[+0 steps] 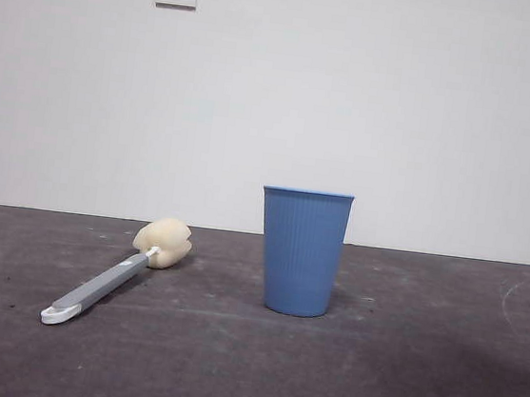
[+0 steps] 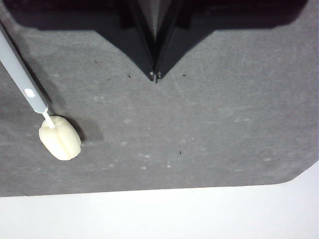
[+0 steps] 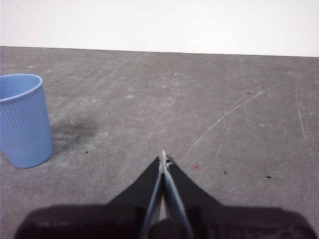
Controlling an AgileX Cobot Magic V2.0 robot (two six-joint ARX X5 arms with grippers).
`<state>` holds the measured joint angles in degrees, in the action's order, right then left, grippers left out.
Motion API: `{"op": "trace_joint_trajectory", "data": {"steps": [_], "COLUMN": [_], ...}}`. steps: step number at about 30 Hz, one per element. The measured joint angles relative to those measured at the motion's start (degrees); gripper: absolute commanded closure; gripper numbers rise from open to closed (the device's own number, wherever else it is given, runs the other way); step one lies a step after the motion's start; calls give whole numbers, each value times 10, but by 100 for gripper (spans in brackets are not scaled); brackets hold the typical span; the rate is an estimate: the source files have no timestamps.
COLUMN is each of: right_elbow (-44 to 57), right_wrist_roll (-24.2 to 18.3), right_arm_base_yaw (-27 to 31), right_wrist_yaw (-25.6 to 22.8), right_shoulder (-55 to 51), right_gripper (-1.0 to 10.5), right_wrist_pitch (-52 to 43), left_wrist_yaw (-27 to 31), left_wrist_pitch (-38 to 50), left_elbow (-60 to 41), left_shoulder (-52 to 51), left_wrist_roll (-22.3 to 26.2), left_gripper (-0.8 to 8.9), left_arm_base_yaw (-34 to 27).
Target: Pick up the cup brush,pick up the cup,insert the brush into the cup,clean the cup,put the cup brush back,put the cup back to the fixed position on the table
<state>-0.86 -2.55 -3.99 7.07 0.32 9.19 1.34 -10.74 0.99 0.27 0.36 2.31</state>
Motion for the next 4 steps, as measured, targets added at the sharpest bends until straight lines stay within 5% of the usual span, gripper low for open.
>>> {"op": "trace_joint_trajectory", "data": {"steps": [4], "right_elbow": [0], "right_wrist_roll": [0], "right_arm_base_yaw": [0], "right_wrist_yaw": [0], "right_shoulder": [0], "right_gripper": [945], "right_wrist_pitch": [0], "left_wrist_yaw": [0], "left_wrist_pitch": [0], "left_elbow": [0], "left_shoulder": [0], "left_wrist_roll": [0], "left_gripper": [817], "left_arm_base_yaw": [0]}}
